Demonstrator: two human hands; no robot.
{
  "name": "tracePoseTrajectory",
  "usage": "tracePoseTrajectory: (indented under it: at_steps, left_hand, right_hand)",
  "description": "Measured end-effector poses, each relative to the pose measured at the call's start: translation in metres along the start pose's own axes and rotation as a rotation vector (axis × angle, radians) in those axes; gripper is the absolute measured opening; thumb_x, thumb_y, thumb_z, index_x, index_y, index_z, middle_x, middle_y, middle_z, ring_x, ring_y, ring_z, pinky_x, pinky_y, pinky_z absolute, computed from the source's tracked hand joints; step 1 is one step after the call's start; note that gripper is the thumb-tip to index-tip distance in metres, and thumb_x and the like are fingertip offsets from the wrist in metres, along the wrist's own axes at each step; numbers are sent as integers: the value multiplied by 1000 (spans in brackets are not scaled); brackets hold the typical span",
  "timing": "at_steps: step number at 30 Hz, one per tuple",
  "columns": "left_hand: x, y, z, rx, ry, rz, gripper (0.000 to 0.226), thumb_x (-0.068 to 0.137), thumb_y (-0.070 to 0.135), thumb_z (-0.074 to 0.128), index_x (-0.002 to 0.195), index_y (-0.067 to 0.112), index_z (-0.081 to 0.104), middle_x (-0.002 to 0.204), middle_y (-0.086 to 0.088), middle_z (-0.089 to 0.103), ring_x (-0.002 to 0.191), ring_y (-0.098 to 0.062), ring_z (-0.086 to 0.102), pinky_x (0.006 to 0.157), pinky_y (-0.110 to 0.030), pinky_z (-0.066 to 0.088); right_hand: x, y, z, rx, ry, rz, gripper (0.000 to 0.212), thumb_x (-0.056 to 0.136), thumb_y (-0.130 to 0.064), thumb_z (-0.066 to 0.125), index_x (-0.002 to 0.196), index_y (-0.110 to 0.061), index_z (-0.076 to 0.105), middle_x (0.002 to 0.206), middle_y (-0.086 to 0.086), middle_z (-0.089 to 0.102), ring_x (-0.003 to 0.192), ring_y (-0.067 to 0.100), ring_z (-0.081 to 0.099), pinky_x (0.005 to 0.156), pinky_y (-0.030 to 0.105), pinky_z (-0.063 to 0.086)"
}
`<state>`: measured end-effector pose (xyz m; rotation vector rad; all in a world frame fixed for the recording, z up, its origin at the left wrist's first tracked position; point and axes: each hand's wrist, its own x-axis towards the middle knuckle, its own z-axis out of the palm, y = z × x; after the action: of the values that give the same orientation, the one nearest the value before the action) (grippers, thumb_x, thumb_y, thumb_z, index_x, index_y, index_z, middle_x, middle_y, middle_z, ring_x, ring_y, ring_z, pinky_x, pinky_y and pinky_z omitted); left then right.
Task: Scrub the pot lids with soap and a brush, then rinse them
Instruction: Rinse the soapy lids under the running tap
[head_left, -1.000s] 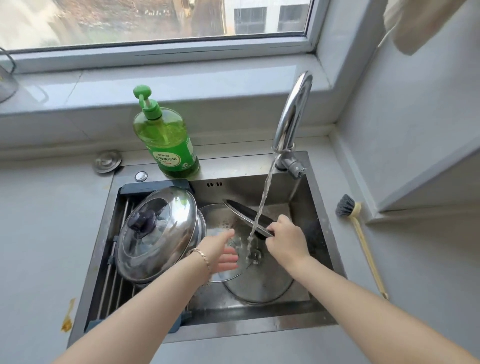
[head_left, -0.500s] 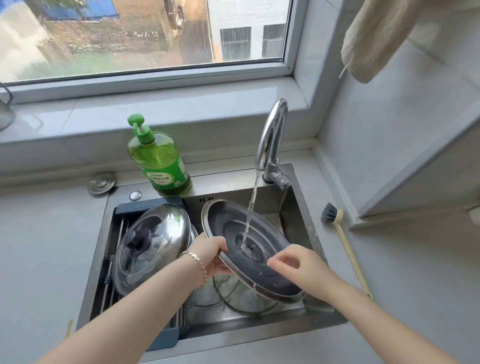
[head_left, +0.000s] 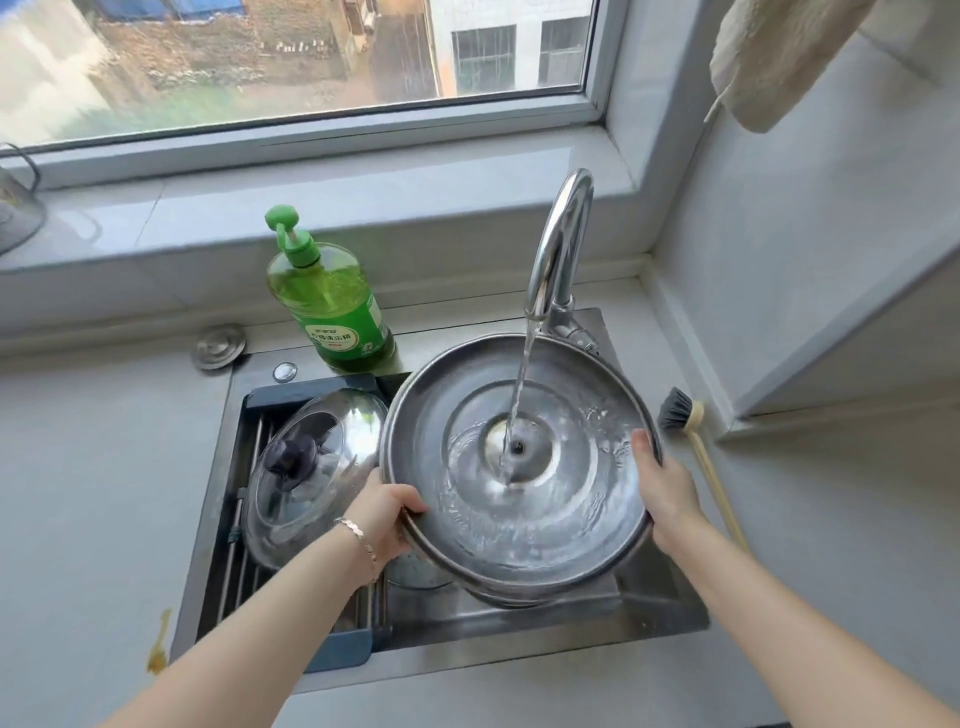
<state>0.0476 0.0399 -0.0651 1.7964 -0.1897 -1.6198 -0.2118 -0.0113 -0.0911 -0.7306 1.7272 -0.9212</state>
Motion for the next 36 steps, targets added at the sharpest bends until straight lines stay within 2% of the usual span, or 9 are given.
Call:
tracePoseTrajectory:
  at_steps: [5,10,14,18,23,26,31,34,36]
  left_hand:
    - [21,-23,19,201,22,-99,46,83,-9,47,127,4,41,120,-23,52,103,-40,58,87,-56,50]
    - [14,-27,41,347,9,-191,22,89,0,45,111,-4,45,88,-19,51,74,-30,57,76,-46,53]
    - [1,-9,35,575,77,-79,21,88,2,49,108,-2,44,73,-10,44,61,-23,50,79,-47,55]
    - [-19,19,8,545,136,66,21,84,0,53,103,-5,48,86,-21,59,69,-29,63,63,-45,59]
    - [-40,46,-8,689,247,405,18,82,13,57,78,9,40,70,-6,47,57,-19,48,44,-25,44]
    - [-40,49,-9,821,318,574,19,80,20,61,79,10,44,68,-3,49,60,-18,44,56,-30,38]
    - [-34,37,-14,868,333,706,16,87,21,61,95,12,50,80,1,58,69,-13,54,60,-26,45]
    - [-25,25,-12,1050,315,667,33,89,14,57,121,9,47,111,-8,58,94,-22,59,83,-35,49]
    - [-25,14,-2,1273,232,634,52,91,12,53,139,10,34,141,-13,35,120,-26,49,102,-34,41]
  right_hand:
    - [-4,-36,-25,-302,43,-261,40,99,-34,39,80,-3,56,79,9,55,82,24,50,61,32,33]
    - [2,-55,-37,-505,53,-384,34,99,-18,40,126,1,49,125,16,55,120,30,47,83,26,30]
    - [14,-43,-37,-509,18,-350,33,98,-16,40,122,3,52,126,21,54,117,30,49,90,30,35]
    - [5,-17,-29,-238,-8,-212,21,98,-14,40,94,-6,59,87,10,59,88,21,53,72,30,39]
    - [-14,26,-3,-26,-129,278,32,100,-25,40,124,-9,55,114,8,60,102,26,56,91,37,47]
    - [-22,49,9,169,-163,434,34,100,-28,42,129,-14,52,119,8,60,106,28,57,93,42,48]
    - [-26,52,5,400,-175,264,30,100,-28,39,123,-16,53,114,6,64,98,21,61,80,36,51]
    - [-22,35,-10,361,-122,87,19,100,-21,40,109,-18,57,109,3,64,100,20,60,91,38,48]
    - [-23,20,-19,264,-72,-37,23,98,-21,45,117,-14,55,115,1,63,107,16,58,96,35,46]
